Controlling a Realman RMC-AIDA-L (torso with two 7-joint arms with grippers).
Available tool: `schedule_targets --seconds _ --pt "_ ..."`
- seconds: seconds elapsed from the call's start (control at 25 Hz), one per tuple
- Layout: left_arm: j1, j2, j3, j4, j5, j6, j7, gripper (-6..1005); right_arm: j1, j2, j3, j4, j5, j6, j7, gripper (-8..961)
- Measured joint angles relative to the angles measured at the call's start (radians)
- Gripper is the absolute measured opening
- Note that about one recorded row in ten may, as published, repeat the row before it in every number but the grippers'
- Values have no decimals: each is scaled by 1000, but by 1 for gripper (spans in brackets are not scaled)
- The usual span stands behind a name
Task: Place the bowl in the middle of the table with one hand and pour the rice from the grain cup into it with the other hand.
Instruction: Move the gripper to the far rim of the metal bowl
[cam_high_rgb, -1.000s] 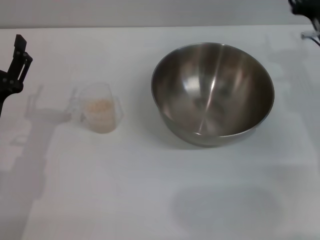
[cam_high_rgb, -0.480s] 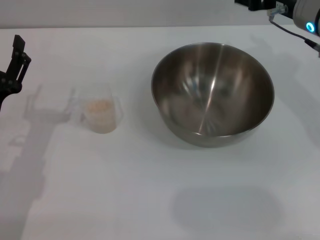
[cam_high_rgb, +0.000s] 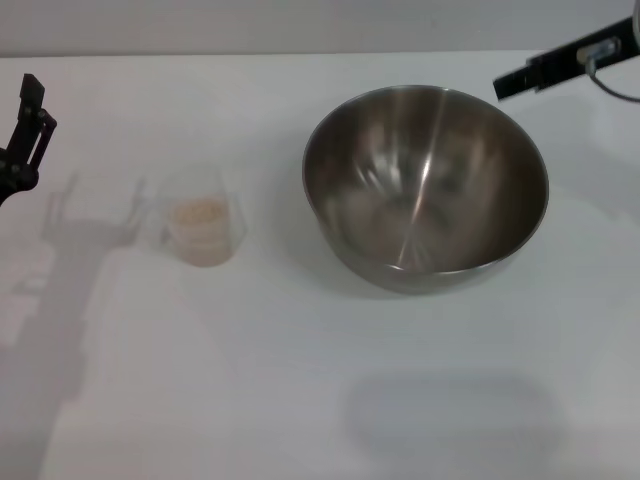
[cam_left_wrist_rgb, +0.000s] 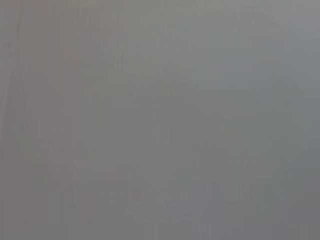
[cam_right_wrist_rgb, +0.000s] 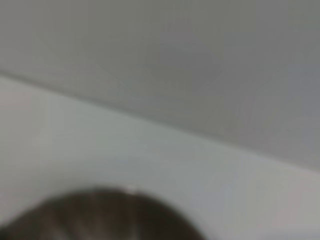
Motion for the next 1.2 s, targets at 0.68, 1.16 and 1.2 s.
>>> schedule_targets --seconds 0.68,1.16,1.2 --pt "4 0 0 2 0 3 0 819 78 -6 26 281 -47 -9 -33 699" --pt "4 0 0 11 0 9 0 812 87 1 40 445 34 -142 -108 575" --pt "4 0 0 11 0 11 0 812 87 1 41 447 39 -144 -113 565"
